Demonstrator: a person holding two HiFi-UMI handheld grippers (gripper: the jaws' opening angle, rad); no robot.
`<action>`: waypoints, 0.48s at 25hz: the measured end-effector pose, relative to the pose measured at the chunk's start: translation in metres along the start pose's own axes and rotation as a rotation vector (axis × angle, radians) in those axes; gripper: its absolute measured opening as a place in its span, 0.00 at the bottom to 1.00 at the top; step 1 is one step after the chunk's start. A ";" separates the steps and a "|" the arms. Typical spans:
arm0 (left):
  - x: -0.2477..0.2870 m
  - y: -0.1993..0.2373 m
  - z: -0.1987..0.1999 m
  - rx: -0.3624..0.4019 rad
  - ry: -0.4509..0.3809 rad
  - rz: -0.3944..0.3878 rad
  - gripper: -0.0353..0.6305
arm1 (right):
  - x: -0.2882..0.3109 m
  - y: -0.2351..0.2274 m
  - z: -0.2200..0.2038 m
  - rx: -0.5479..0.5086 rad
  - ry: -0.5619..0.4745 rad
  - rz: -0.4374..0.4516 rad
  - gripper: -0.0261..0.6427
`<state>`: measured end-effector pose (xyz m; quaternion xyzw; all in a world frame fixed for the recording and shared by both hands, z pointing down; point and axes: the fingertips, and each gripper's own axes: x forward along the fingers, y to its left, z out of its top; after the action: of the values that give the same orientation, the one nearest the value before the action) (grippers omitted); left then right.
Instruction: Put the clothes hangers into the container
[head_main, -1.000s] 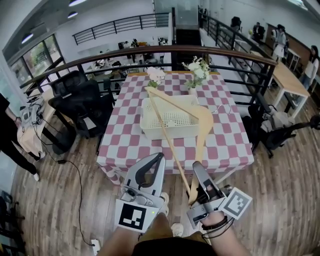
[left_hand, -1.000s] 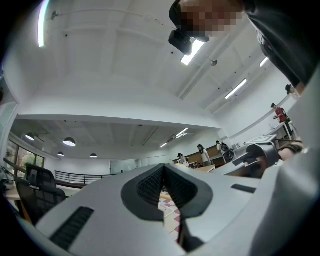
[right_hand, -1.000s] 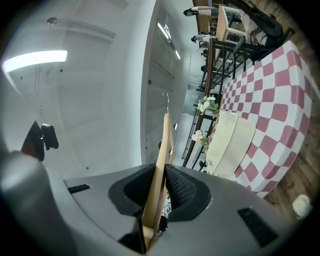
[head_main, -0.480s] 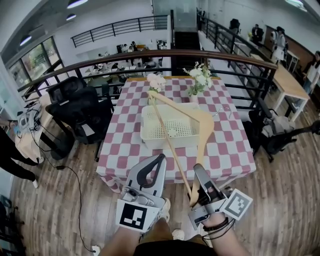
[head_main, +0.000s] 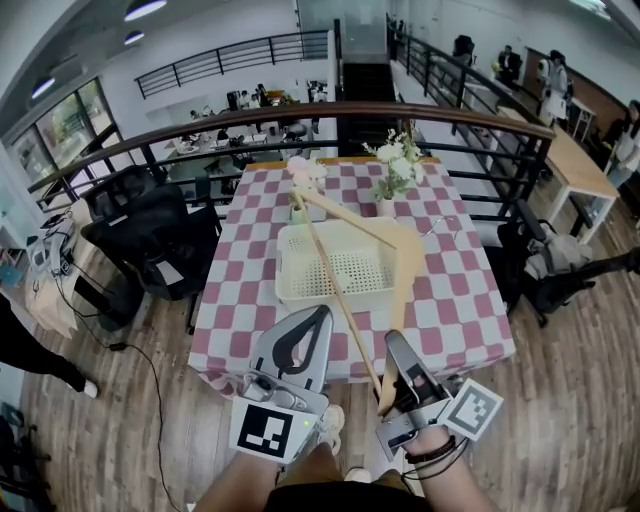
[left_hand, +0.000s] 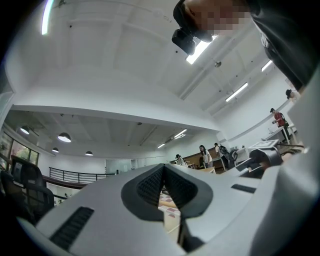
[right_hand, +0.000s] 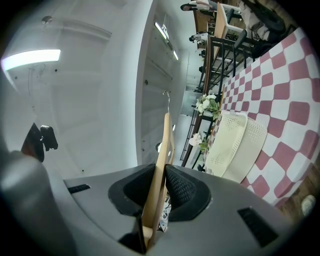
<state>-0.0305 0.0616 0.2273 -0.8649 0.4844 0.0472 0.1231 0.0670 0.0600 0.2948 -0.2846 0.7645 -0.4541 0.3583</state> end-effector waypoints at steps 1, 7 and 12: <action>0.004 0.003 -0.002 -0.001 0.003 0.000 0.06 | 0.004 -0.002 0.002 -0.001 0.000 -0.001 0.15; 0.028 0.017 -0.016 -0.019 0.010 -0.003 0.06 | 0.022 -0.018 0.010 -0.008 0.021 -0.014 0.15; 0.048 0.028 -0.023 -0.018 0.012 -0.019 0.06 | 0.038 -0.034 0.014 -0.006 0.040 -0.047 0.15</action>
<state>-0.0298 0.0024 0.2351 -0.8709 0.4762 0.0452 0.1130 0.0604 0.0101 0.3095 -0.2946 0.7658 -0.4659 0.3313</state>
